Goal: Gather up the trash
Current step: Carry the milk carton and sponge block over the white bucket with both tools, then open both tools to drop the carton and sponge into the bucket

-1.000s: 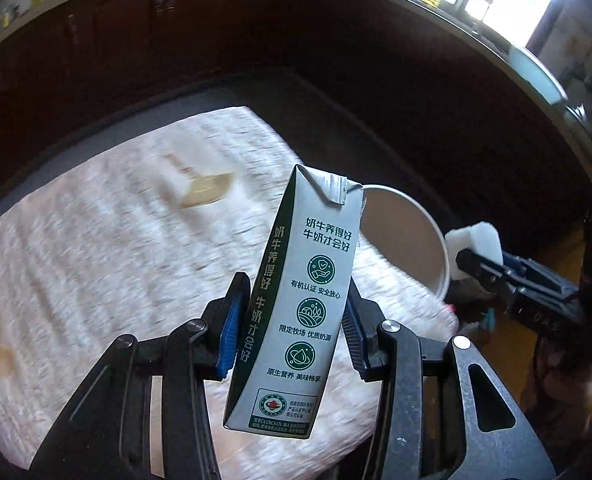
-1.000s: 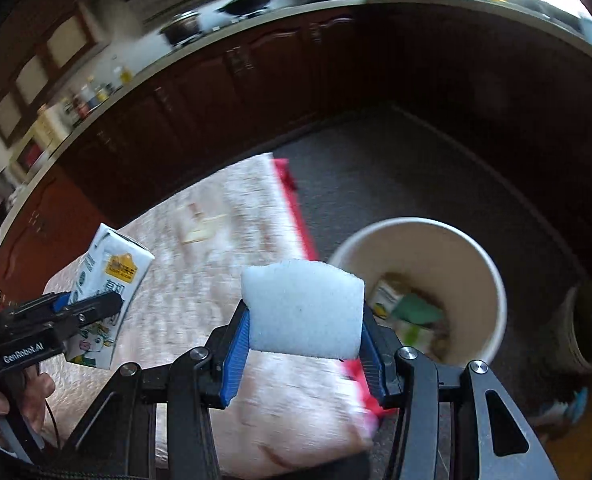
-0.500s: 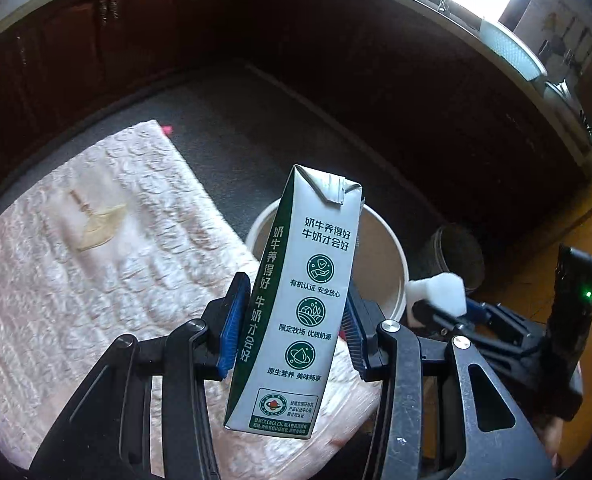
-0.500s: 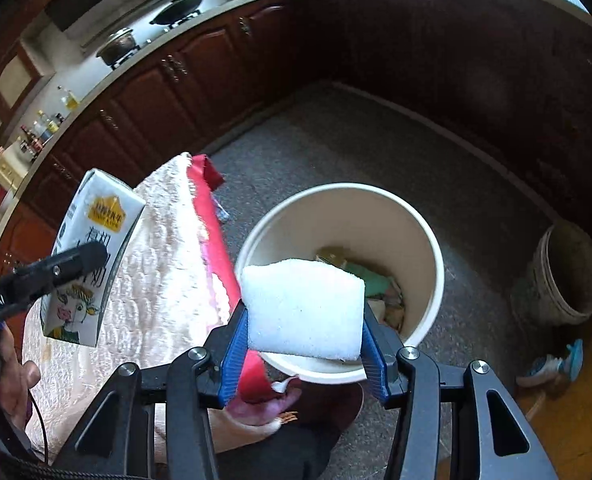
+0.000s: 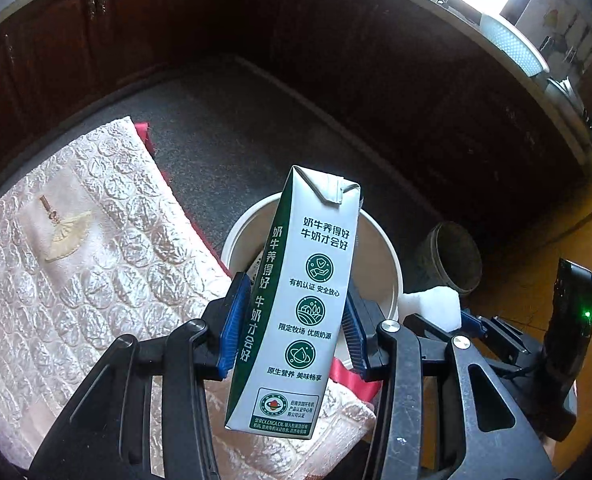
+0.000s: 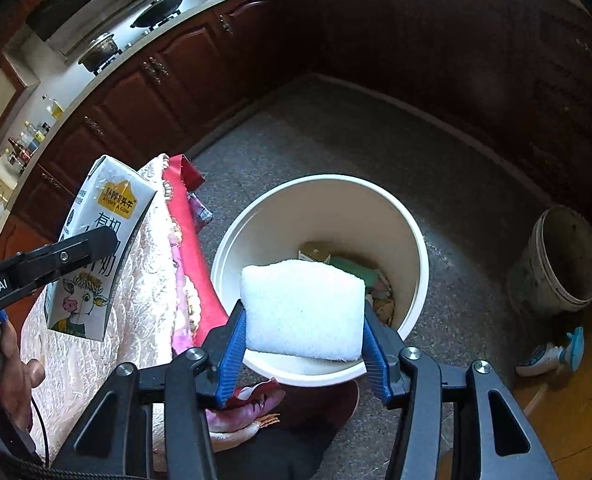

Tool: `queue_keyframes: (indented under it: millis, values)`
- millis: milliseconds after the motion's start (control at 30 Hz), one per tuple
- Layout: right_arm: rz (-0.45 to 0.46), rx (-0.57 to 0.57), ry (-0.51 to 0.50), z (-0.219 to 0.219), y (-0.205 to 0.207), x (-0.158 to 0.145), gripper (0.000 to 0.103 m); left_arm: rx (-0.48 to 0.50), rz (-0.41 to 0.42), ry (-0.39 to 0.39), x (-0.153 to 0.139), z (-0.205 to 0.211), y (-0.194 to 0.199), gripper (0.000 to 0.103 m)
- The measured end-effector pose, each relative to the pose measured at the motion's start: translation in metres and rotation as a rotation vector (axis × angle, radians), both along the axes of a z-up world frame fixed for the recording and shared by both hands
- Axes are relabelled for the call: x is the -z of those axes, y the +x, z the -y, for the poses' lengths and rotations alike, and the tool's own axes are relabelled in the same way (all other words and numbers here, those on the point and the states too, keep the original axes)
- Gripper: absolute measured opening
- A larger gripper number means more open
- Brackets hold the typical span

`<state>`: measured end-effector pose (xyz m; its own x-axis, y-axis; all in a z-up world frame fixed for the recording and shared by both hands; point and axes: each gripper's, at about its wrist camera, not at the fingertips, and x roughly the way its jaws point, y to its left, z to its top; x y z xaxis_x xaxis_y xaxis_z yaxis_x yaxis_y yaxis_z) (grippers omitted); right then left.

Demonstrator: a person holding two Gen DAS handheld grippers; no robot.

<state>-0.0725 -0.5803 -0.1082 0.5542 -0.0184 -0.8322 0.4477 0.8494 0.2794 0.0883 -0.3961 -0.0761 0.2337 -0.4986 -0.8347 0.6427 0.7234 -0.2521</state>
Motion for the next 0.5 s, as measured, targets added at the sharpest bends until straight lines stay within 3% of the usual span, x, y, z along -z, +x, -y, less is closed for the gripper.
queue_keyframes:
  millis: [500]
  values:
    - [-0.033, 0.013, -0.011, 0.0026, 0.0082, 0.0089, 0.056, 0.000, -0.010, -0.002, 0.0099, 0.0065, 0.0042, 0.042]
